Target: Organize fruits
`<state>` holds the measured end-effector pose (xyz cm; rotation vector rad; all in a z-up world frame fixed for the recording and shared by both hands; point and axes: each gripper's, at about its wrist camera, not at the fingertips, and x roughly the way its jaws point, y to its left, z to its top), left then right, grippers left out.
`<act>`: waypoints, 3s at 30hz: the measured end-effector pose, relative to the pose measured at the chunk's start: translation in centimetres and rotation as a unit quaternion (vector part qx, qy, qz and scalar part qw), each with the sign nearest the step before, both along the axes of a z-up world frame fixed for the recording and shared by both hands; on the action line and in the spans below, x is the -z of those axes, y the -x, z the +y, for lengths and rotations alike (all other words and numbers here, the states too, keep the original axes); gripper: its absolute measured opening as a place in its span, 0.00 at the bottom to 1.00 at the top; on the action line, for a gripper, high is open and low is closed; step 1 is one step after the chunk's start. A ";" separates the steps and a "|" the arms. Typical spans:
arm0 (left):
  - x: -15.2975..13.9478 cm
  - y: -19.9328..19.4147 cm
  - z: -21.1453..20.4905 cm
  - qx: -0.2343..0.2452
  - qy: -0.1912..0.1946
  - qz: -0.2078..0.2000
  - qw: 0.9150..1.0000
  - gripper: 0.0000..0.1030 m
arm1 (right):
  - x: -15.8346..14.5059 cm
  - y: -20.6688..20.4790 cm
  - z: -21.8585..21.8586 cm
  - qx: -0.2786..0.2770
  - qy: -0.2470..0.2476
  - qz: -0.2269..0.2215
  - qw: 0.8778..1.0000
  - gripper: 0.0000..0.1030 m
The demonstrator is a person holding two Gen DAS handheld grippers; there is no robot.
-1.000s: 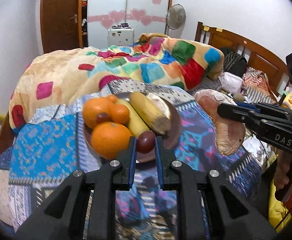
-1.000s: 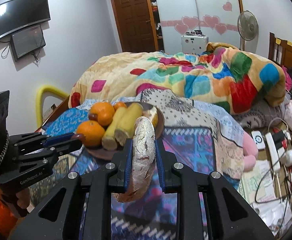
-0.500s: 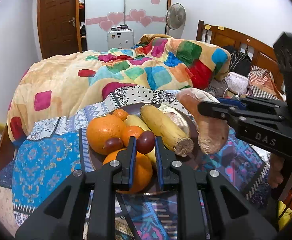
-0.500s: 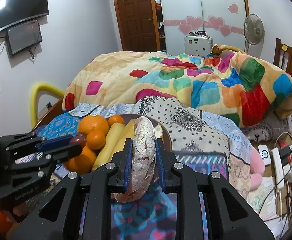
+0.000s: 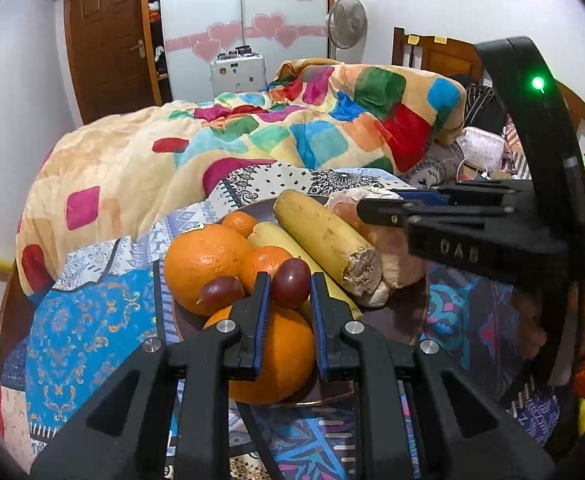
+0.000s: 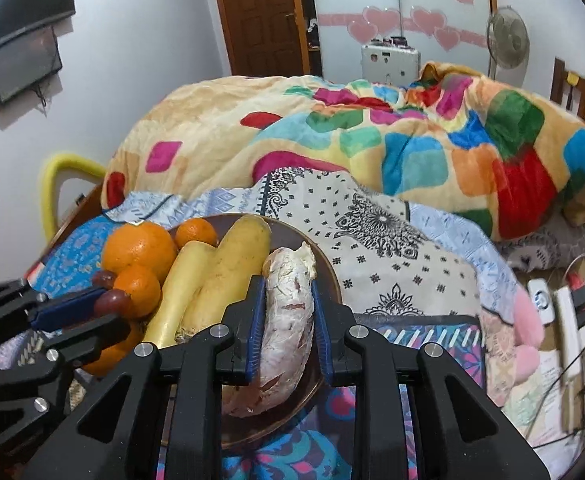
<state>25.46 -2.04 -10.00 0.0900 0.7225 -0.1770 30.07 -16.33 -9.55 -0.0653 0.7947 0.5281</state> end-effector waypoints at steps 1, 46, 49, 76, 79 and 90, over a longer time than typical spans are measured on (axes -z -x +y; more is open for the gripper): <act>0.0 0.0 0.0 0.000 0.000 0.000 1.000 0.17 | 0.0 -0.1 -0.2 0.000 -0.006 0.006 1.000 0.21; -17.5 25.0 0.0 -0.058 0.057 -0.230 0.970 0.56 | -16.9 25.2 -6.5 0.024 -0.095 -0.259 0.961 0.65; -18.0 27.6 -0.3 -0.060 0.053 -0.252 0.965 0.61 | -17.0 27.2 -6.5 0.034 -0.097 -0.282 0.954 0.73; -17.0 32.3 -0.9 -0.086 0.042 -0.284 0.954 0.99 | -16.2 32.9 -5.9 0.053 -0.097 -0.336 0.935 1.00; -16.9 32.3 -0.8 -0.087 0.041 -0.284 0.954 0.99 | -16.1 33.0 -5.8 0.054 -0.097 -0.334 0.936 1.00; -16.8 32.1 -0.6 -0.087 0.043 -0.283 0.954 0.99 | -16.1 33.1 -5.7 0.054 -0.098 -0.331 0.937 1.00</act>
